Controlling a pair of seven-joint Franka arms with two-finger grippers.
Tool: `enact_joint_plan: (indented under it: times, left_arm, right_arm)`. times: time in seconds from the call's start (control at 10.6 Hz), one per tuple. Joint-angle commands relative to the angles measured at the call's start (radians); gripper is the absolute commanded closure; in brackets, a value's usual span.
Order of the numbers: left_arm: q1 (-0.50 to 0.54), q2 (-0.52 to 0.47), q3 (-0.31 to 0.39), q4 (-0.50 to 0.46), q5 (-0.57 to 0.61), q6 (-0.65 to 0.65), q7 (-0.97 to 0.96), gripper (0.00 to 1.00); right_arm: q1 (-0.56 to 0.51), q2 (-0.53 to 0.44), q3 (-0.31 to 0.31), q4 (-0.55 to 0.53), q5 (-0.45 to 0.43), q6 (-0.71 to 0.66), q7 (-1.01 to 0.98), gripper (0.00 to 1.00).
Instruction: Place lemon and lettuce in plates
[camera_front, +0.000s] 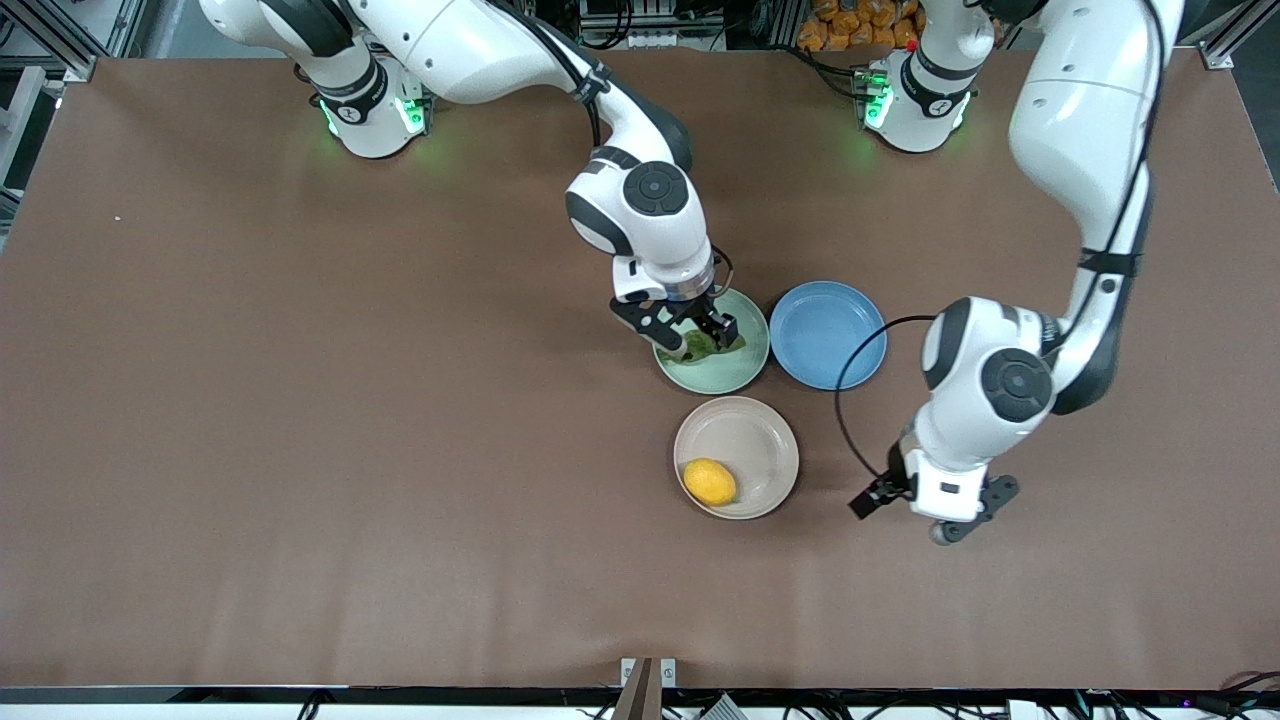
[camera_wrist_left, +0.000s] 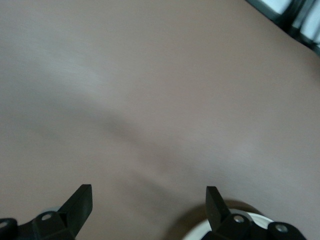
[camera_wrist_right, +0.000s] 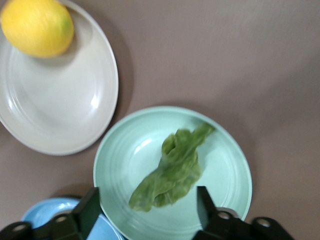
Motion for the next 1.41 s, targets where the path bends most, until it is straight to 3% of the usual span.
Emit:
enact_joint_plan:
  times: [0.0, 0.28, 0.57, 0.85, 0.94, 1.04, 1.32]
  left_arm:
    - [0.066, -0.067, -0.006, -0.035, 0.048, -0.088, 0.031, 0.00]
    - [0.077, -0.134, -0.015, -0.124, 0.034, -0.098, 0.030, 0.00]
    - [0.132, -0.272, -0.038, -0.288, 0.014, -0.084, 0.053, 0.00]
    - [0.293, -0.385, -0.198, -0.432, -0.017, -0.036, 0.056, 0.00]
    - [0.334, -0.419, -0.251, -0.472, -0.020, -0.033, 0.054, 0.00]
    - [0.351, -0.451, -0.279, -0.503, -0.038, -0.033, 0.056, 0.00]
    - [0.351, -0.521, -0.303, -0.554, -0.086, -0.033, 0.054, 0.00]
  right_arm:
    - [-0.096, -0.129, 0.009, -0.012, -0.010, -0.174, -0.142, 0.00]
    - [-0.278, -0.319, 0.016, -0.012, 0.036, -0.447, -0.465, 0.00]
    - [-0.464, -0.418, 0.010, -0.010, 0.036, -0.561, -0.772, 0.00]
    - [-0.634, -0.522, -0.002, -0.014, 0.038, -0.604, -1.065, 0.00]
    - [-0.658, -0.551, -0.045, -0.014, 0.038, -0.641, -1.163, 0.00]
    - [-0.662, -0.580, -0.095, -0.015, 0.039, -0.660, -1.236, 0.00]
    - [-0.759, -0.626, -0.117, -0.026, 0.058, -0.715, -1.440, 0.00]
